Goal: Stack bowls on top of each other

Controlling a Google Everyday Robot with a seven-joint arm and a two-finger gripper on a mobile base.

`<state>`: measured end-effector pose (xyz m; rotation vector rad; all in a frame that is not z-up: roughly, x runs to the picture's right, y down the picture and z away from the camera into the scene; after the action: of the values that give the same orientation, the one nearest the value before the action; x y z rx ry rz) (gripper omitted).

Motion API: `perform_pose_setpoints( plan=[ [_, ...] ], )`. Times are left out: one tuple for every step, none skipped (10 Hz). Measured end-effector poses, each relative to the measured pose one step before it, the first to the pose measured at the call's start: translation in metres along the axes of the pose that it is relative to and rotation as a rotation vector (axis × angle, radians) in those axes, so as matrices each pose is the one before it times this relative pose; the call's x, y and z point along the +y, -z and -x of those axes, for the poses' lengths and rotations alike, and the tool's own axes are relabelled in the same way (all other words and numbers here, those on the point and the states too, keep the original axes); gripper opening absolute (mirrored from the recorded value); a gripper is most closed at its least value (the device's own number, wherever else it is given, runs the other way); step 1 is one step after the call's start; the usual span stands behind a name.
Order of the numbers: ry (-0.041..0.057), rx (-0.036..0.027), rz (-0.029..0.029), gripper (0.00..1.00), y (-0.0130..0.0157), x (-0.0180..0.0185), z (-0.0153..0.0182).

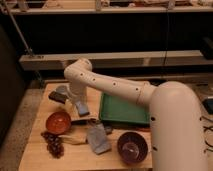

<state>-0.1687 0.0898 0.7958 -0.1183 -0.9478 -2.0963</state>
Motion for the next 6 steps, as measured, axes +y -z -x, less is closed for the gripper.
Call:
perform_pose_setpoints(
  plan=[
    [0.00741,-0.01655,-0.00705,0.6,-0.01328,-0.00325,-0.00399],
    [0.0109,-0.0179,-0.00848,0.6,-0.01554,-0.00451,-0.00531],
    [0.01115,-0.0193,-0.00852,0.6,-0.01533,-0.00508,-0.00572],
    [0.00686,-0.0085,-0.0051,0.6,-0.00655,-0.00318,-0.00338],
    [0.00856,-0.01554,-0.00666,0.6,-0.00771,-0.00182,-0.00141],
    [0.01371,-0.01964,-0.01083,0.57,-0.01507,-0.0013,-0.00023]
  ],
)
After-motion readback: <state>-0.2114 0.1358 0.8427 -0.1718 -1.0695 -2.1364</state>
